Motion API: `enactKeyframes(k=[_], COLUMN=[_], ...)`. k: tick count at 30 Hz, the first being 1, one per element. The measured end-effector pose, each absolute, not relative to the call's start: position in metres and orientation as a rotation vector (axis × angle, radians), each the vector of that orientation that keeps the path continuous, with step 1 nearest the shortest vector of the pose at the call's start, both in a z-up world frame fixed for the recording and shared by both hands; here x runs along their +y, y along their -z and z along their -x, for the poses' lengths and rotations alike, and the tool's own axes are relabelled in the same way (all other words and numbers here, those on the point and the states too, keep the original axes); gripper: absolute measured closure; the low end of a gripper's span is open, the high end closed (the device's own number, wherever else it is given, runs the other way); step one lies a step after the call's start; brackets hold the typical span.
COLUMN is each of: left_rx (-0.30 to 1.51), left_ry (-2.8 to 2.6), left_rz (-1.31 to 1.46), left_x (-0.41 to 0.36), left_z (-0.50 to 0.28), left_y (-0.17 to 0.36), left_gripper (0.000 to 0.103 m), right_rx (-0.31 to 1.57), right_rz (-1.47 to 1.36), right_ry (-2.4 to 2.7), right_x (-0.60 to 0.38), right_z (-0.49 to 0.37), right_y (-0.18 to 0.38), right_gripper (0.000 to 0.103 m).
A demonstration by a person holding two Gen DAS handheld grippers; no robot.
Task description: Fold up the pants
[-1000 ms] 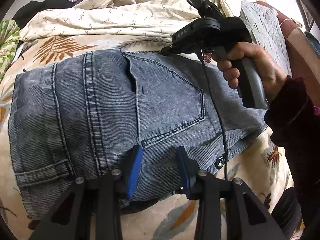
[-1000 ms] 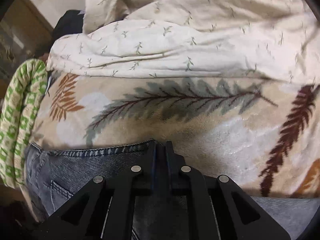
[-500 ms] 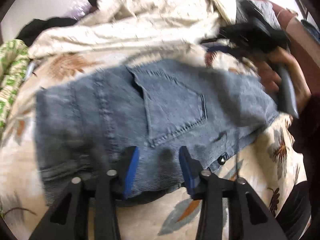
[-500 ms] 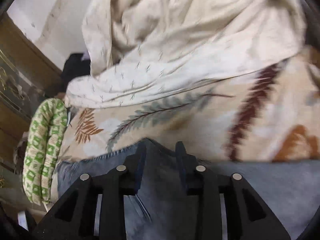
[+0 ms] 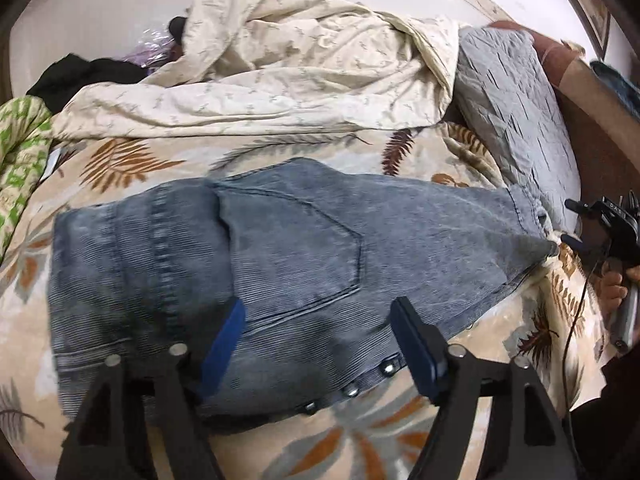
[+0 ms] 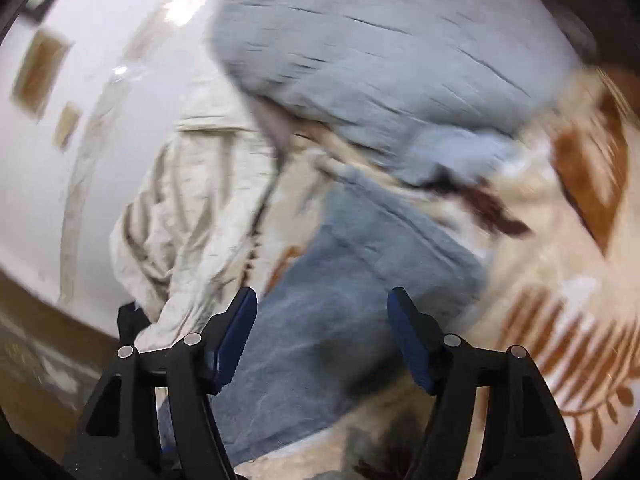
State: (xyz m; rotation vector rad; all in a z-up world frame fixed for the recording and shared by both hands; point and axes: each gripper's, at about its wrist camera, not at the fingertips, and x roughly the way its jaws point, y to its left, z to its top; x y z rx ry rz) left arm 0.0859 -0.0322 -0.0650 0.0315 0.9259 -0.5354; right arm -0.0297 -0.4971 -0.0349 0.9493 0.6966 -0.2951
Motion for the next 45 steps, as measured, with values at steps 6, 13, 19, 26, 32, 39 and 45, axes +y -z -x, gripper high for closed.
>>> enactKeyframes(k=[6, 13, 19, 26, 32, 39, 45], left_rx=[0.869, 0.852, 0.876, 0.911, 0.967, 1.038, 1.117], left_ry=[0.587, 0.665, 0.679, 0.847, 0.969, 1.095, 1.221], left_rz=[-0.139, -0.186, -0.167, -0.224, -0.257, -0.408, -0.459], left_x=[-0.068, -0.084, -0.095, -0.174, -0.278, -0.407, -0.466], left_z=[-0.070, -0.065, -0.072, -0.095, -0.142, -0.162, -0.171], left_y=[0.064, 0.071, 0.069, 0.044, 0.028, 0.048, 0.075], left_gripper=[0.014, 0.012, 0.012, 0.012, 0.008, 0.008, 0.010], right_rx=[0.759, 0.760, 0.706, 0.616, 0.594, 0.601, 0.618], right_rz=[-1.059, -1.179, -1.262, -1.346, -1.418, -1.430, -1.419], right_ry=[0.317, 0.333, 0.322, 0.296, 0.272, 0.170, 0.141], right_x=[-0.514, -0.529, -0.539, -0.551, -0.560, -0.565, -0.564], right_z=[0.039, 0.049, 0.044, 0.050, 0.056, 0.058, 0.060], right_y=[0.062, 0.095, 0.109, 0.126, 0.143, 0.147, 0.148], right_gripper=[0.035, 0.035, 0.036, 0.041, 0.084, 0.088, 0.088])
